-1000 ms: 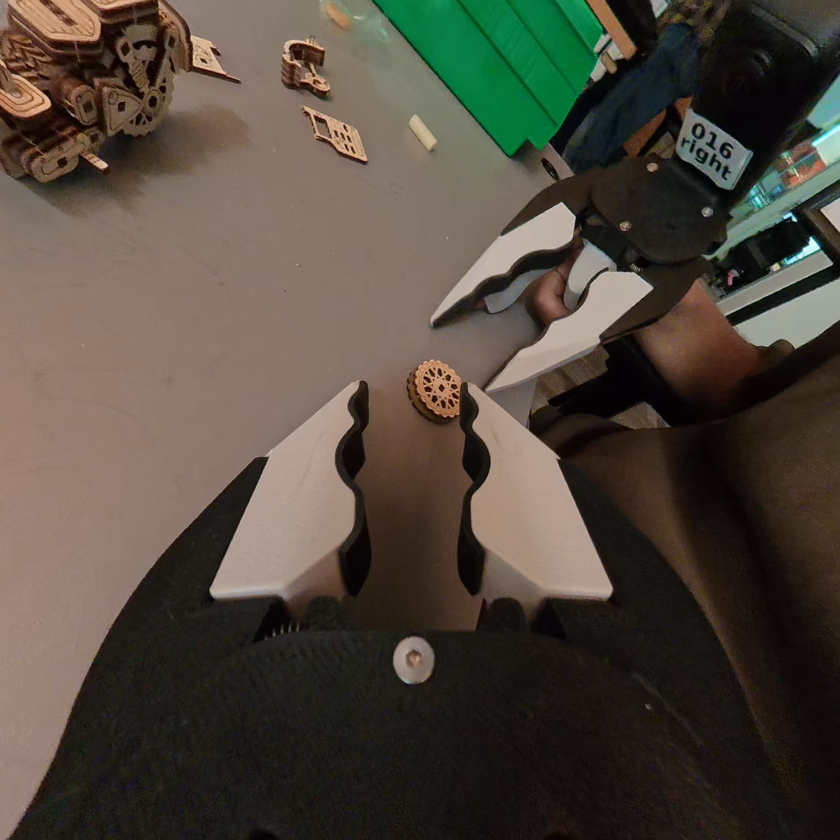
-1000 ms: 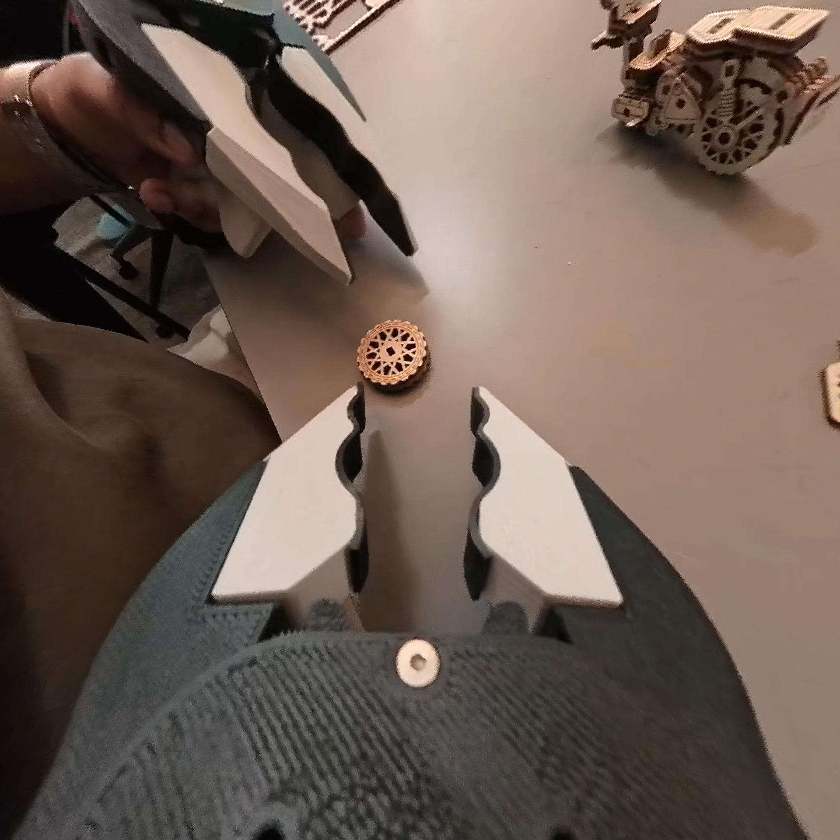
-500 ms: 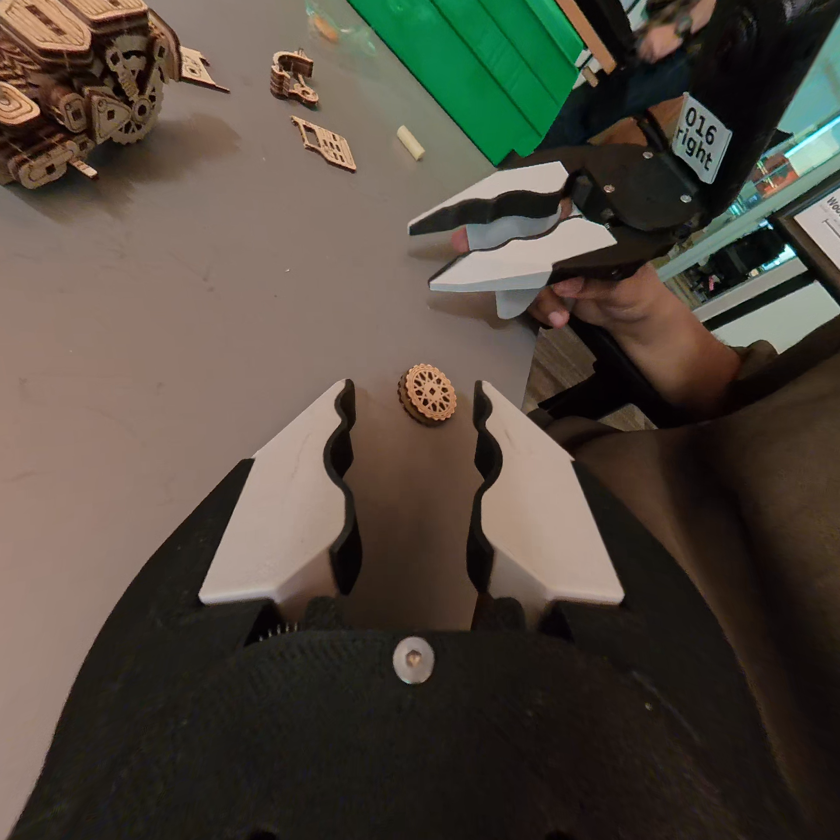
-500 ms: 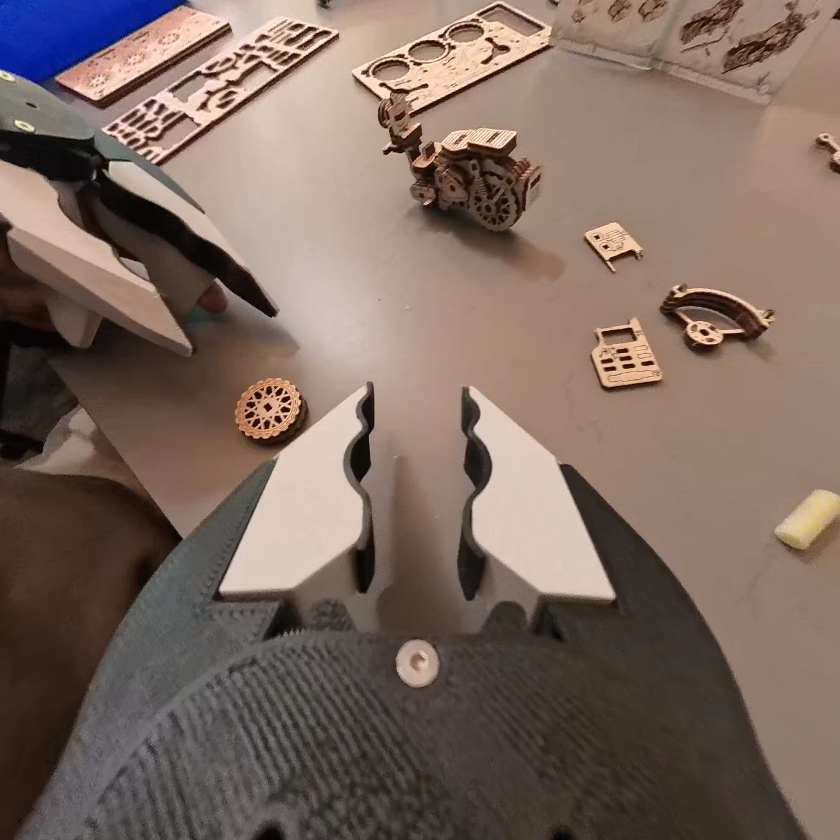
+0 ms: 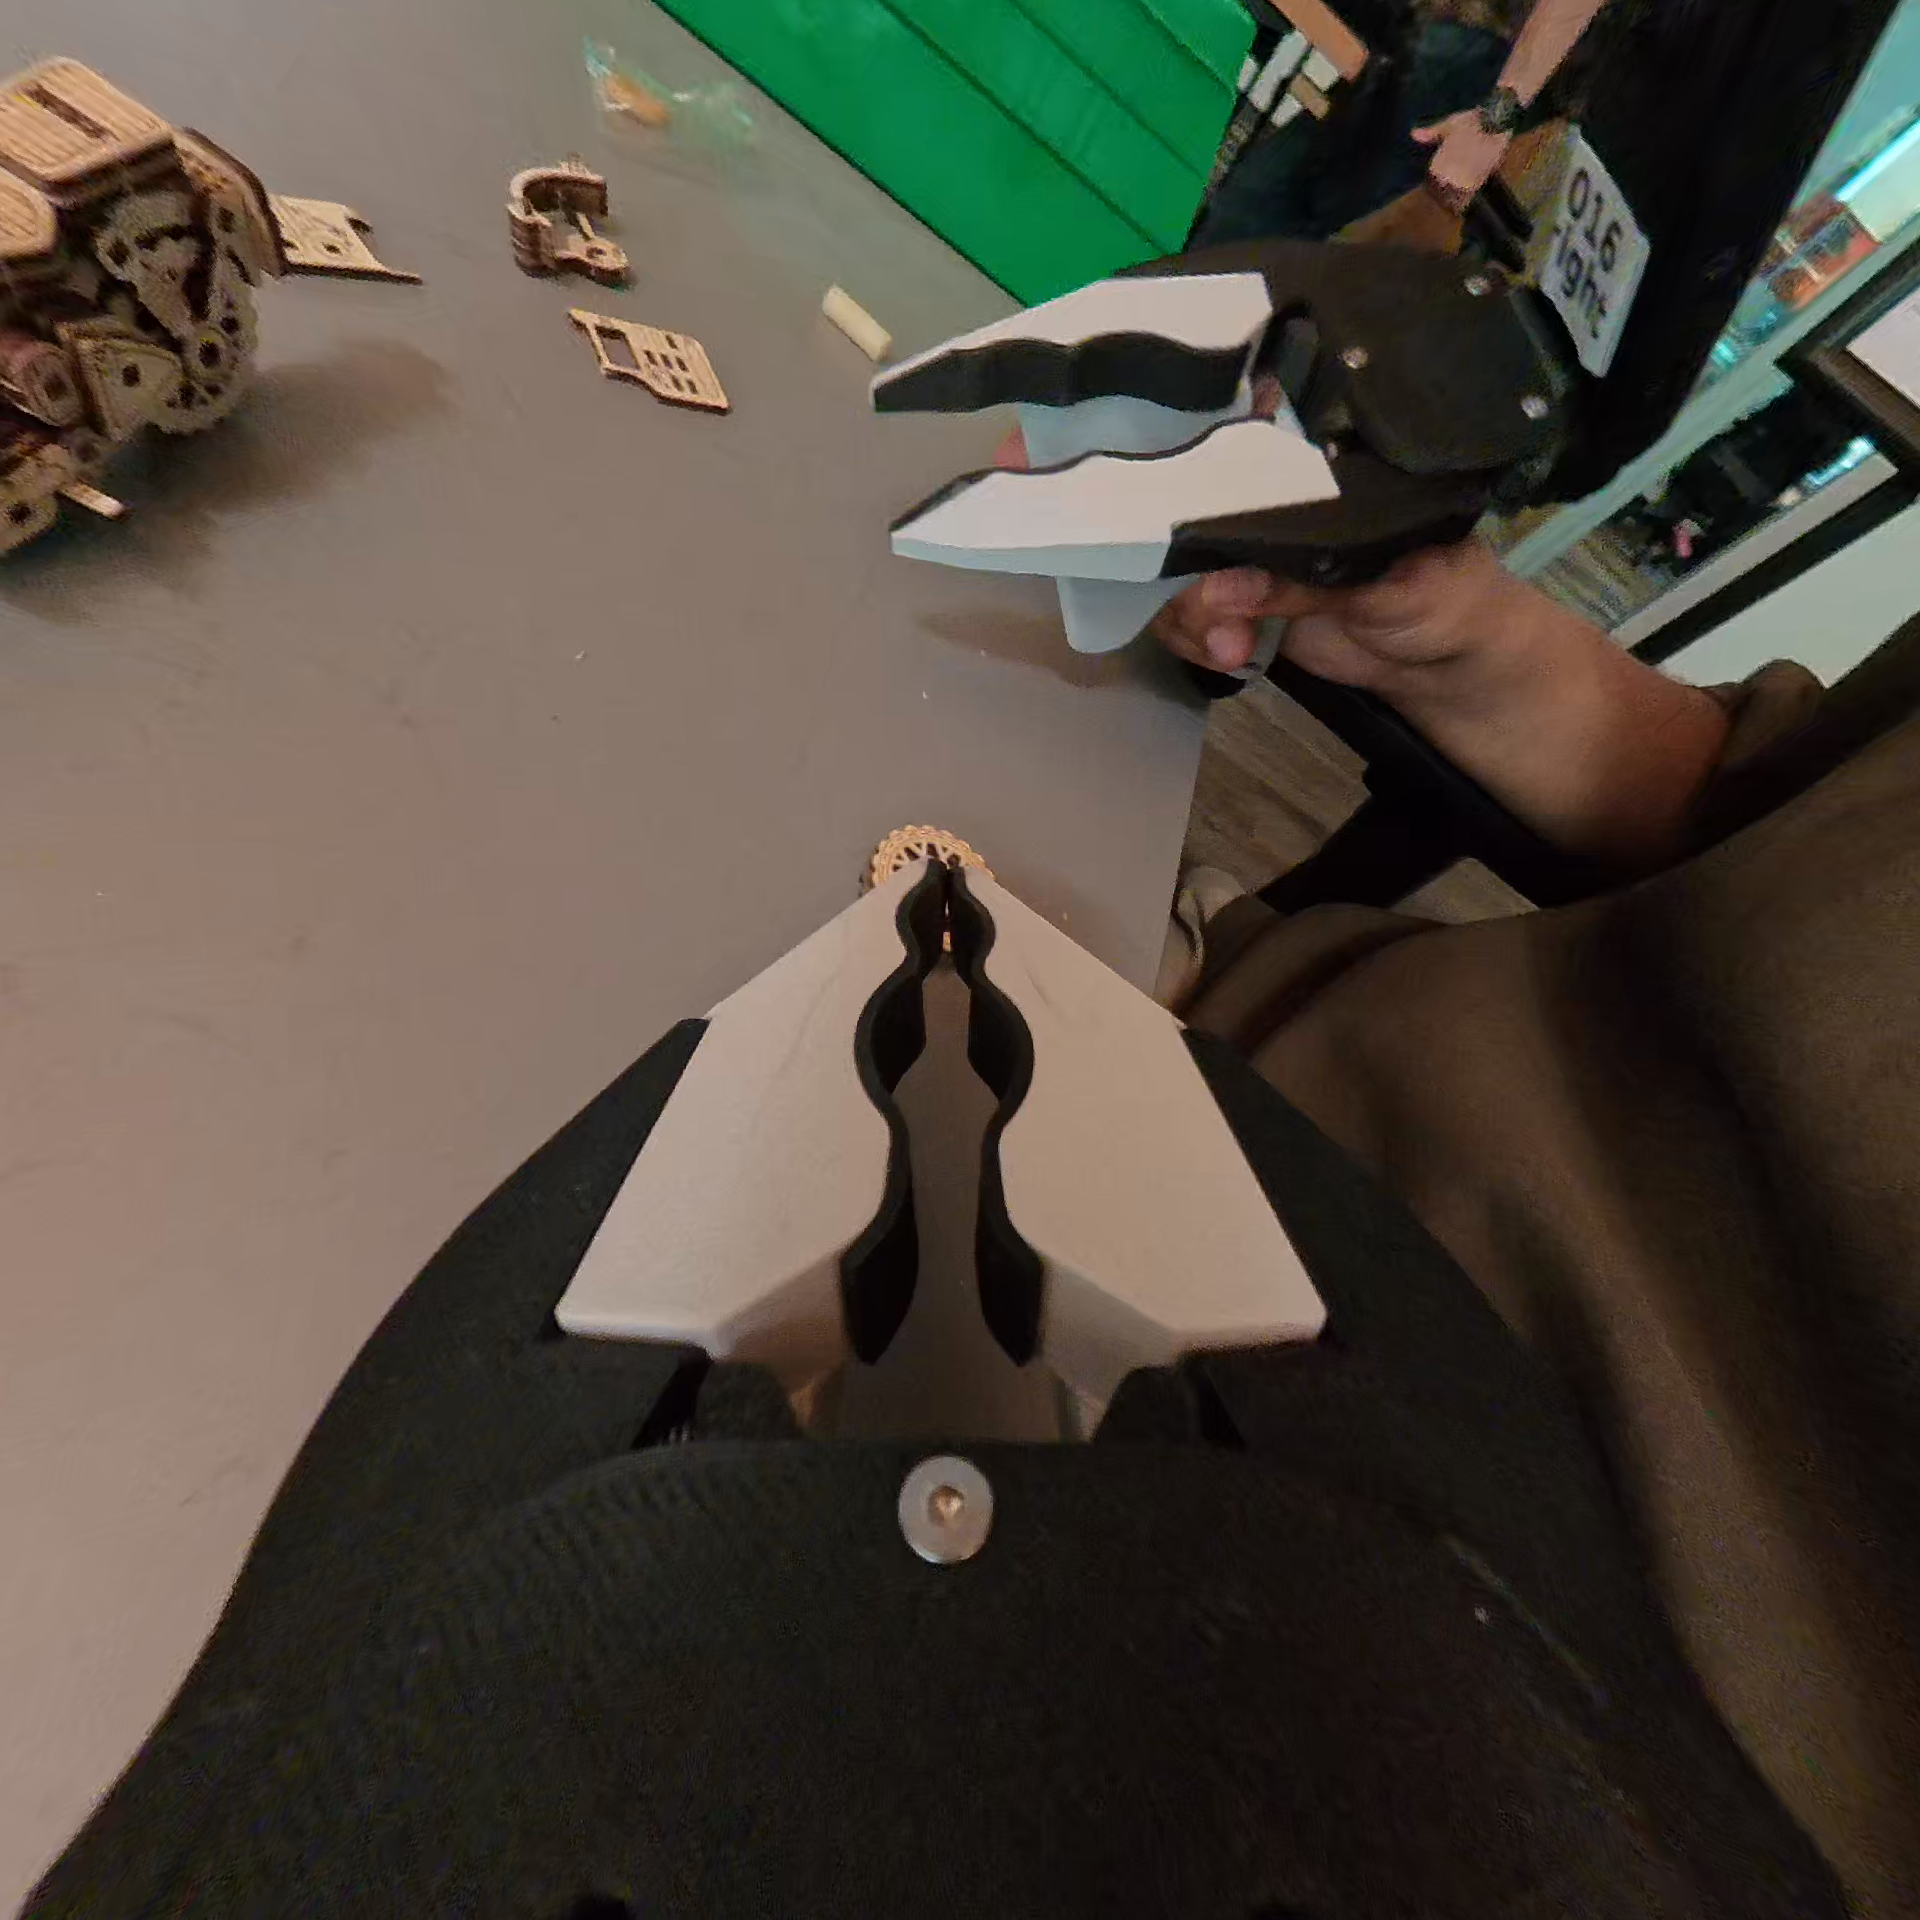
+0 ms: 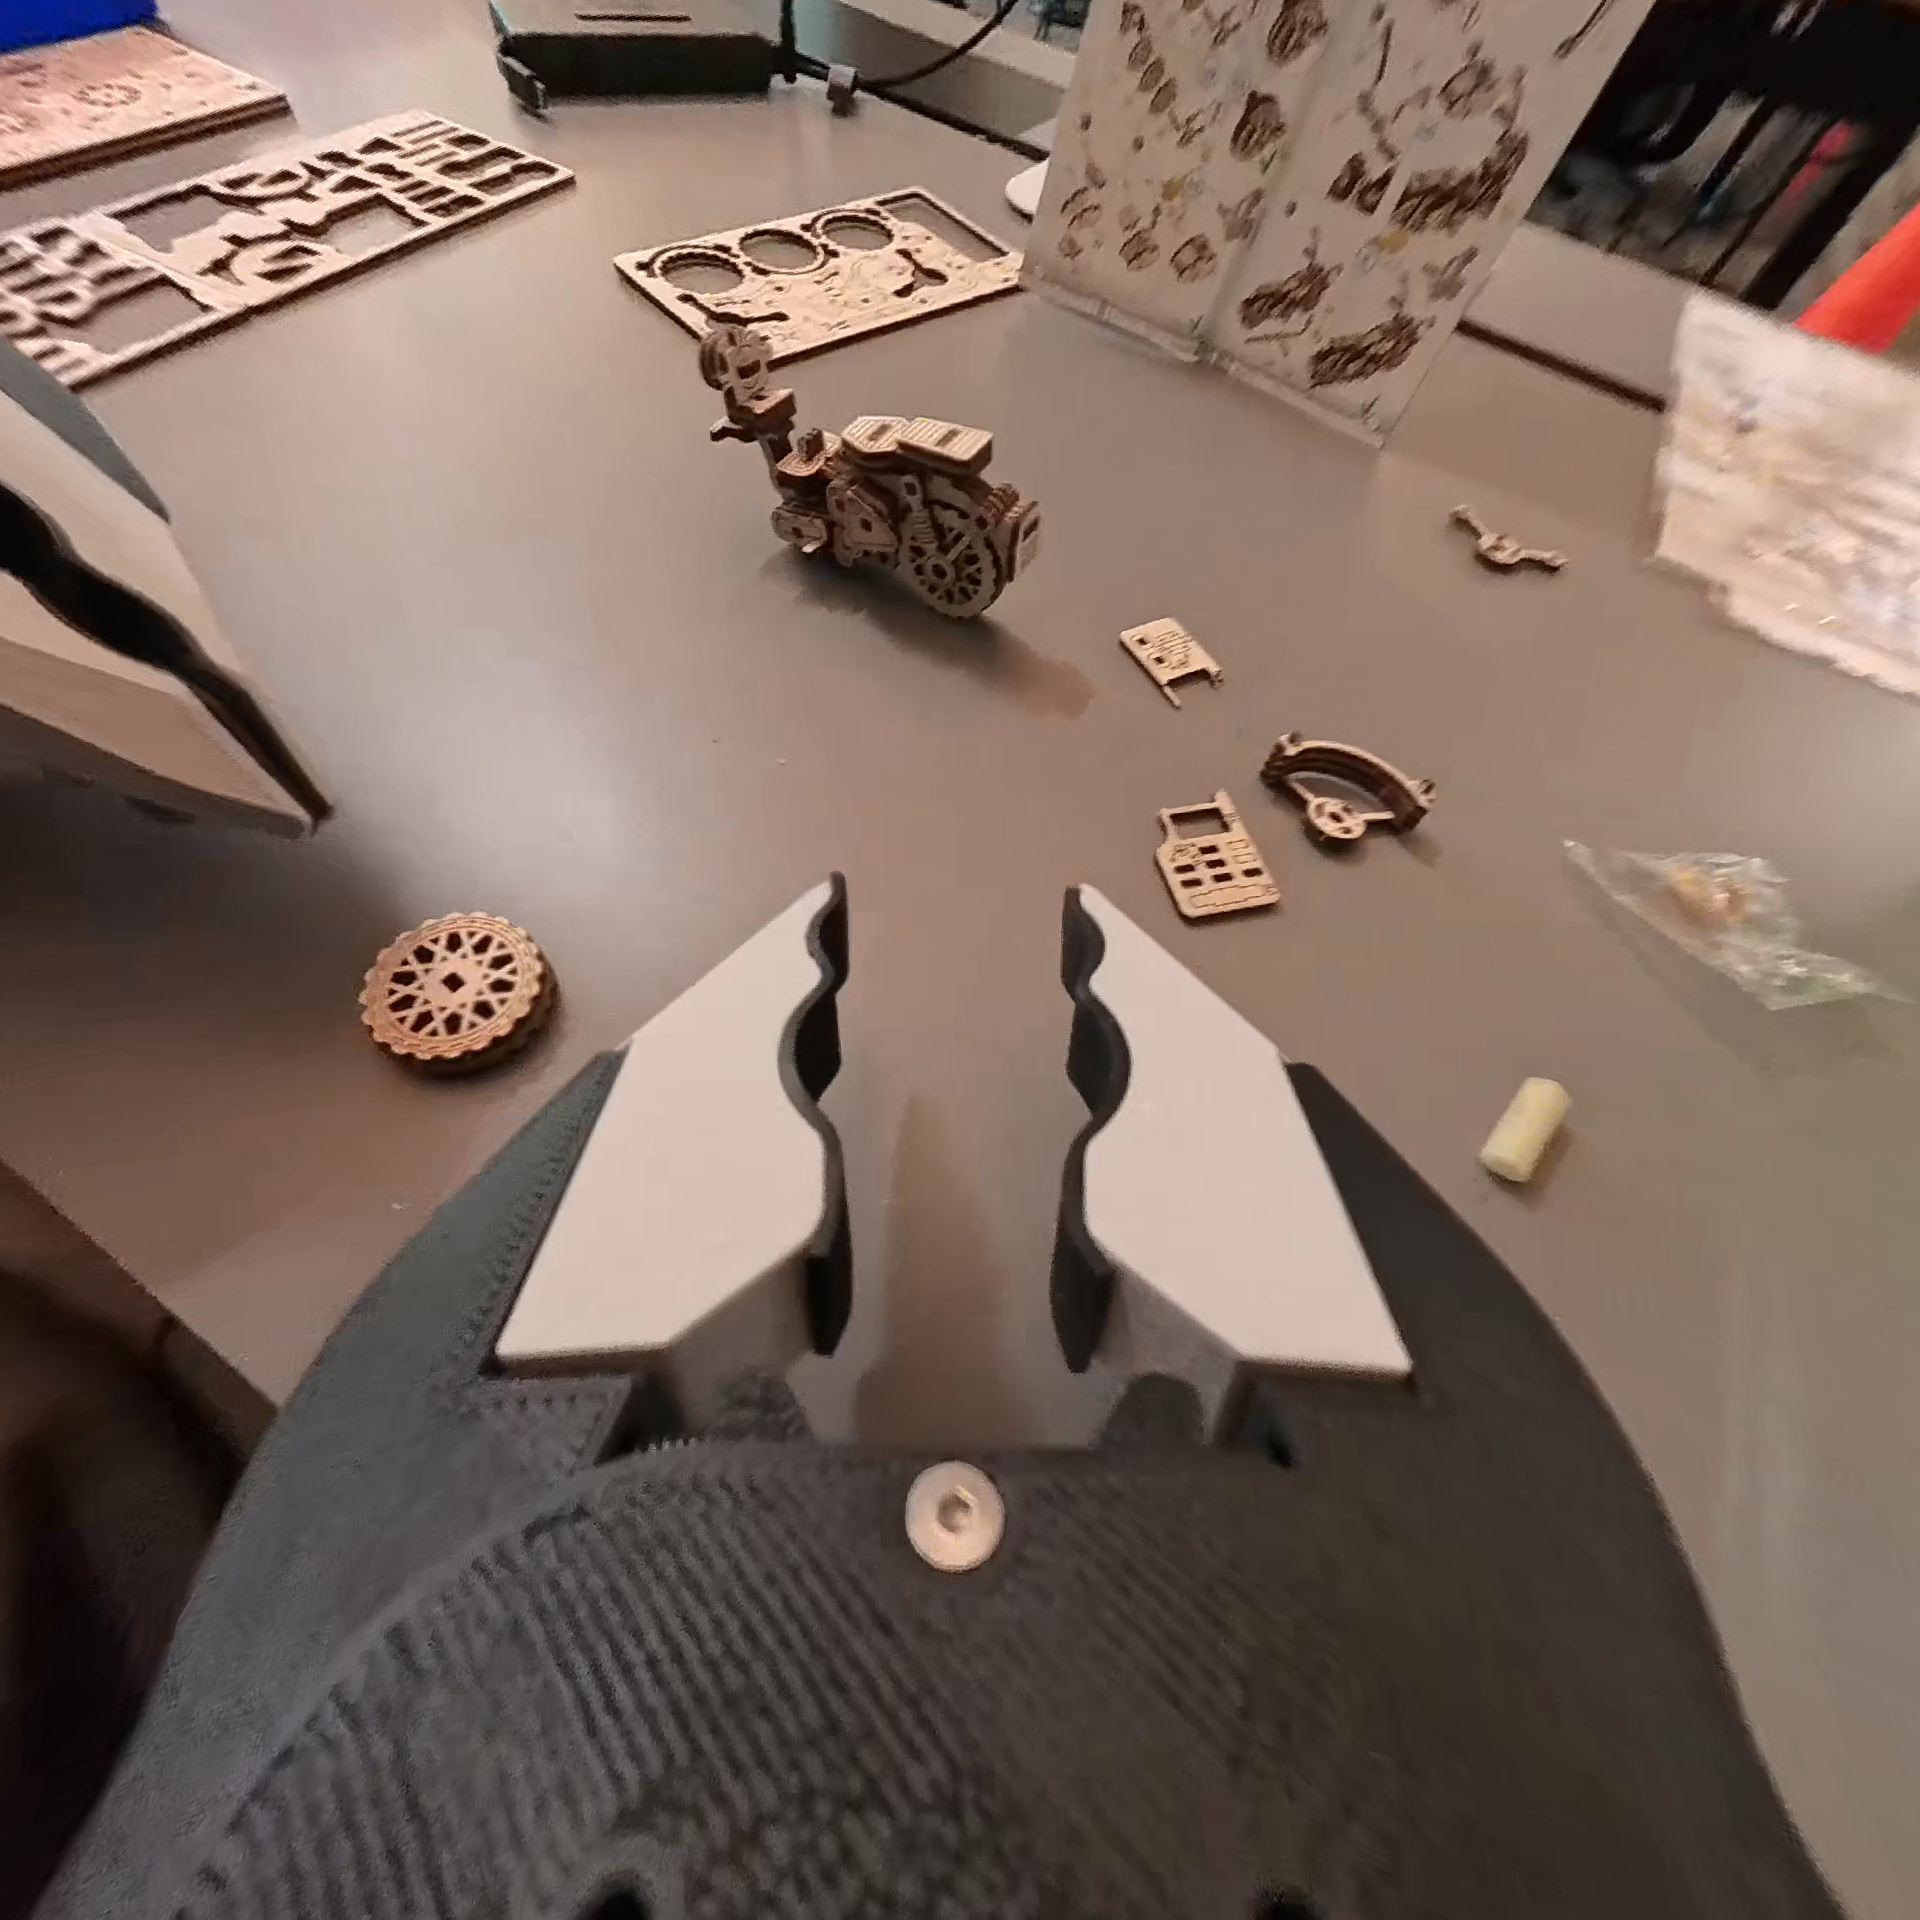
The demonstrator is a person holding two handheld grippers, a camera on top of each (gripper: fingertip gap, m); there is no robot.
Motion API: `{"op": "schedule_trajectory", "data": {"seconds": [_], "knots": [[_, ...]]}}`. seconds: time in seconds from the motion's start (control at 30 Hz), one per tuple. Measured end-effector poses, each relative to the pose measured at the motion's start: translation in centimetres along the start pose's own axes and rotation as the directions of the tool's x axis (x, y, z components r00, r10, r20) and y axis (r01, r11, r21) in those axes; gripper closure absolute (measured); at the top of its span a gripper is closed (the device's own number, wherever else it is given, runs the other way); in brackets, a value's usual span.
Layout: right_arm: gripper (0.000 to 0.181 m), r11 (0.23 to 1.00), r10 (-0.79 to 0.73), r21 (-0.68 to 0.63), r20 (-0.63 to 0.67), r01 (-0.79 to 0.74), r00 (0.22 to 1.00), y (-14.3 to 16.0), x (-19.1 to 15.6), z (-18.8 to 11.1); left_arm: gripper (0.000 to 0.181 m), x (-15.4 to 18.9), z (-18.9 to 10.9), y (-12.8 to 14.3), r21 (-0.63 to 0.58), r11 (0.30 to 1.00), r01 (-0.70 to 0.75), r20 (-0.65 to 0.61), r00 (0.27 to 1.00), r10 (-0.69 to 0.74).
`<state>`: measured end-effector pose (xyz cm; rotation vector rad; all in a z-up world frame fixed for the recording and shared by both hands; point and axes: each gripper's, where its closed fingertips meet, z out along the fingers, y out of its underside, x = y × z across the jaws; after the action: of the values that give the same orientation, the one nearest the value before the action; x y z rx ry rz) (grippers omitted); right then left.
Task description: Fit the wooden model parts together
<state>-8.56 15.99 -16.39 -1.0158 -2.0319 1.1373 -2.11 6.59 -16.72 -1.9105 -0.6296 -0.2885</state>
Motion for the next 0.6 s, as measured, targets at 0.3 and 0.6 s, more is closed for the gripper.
{"op": "schedule_trajectory", "data": {"seconds": [0.3,0.6], "knots": [[0.158,0.999,-0.034,-0.020,-0.092,0.033,0.995,0.3,0.7,-0.1,0.181,-1.4,0.0,-0.8,0.032,0.998,-0.047,0.160,0.986,0.042],[0.181,0.998,0.044,-0.048,-0.094,-0.049,0.995,0.8,1.5,0.2,0.181,-1.3,-0.3,-1.9,0.119,0.992,-0.052,0.190,0.981,0.029]]}}
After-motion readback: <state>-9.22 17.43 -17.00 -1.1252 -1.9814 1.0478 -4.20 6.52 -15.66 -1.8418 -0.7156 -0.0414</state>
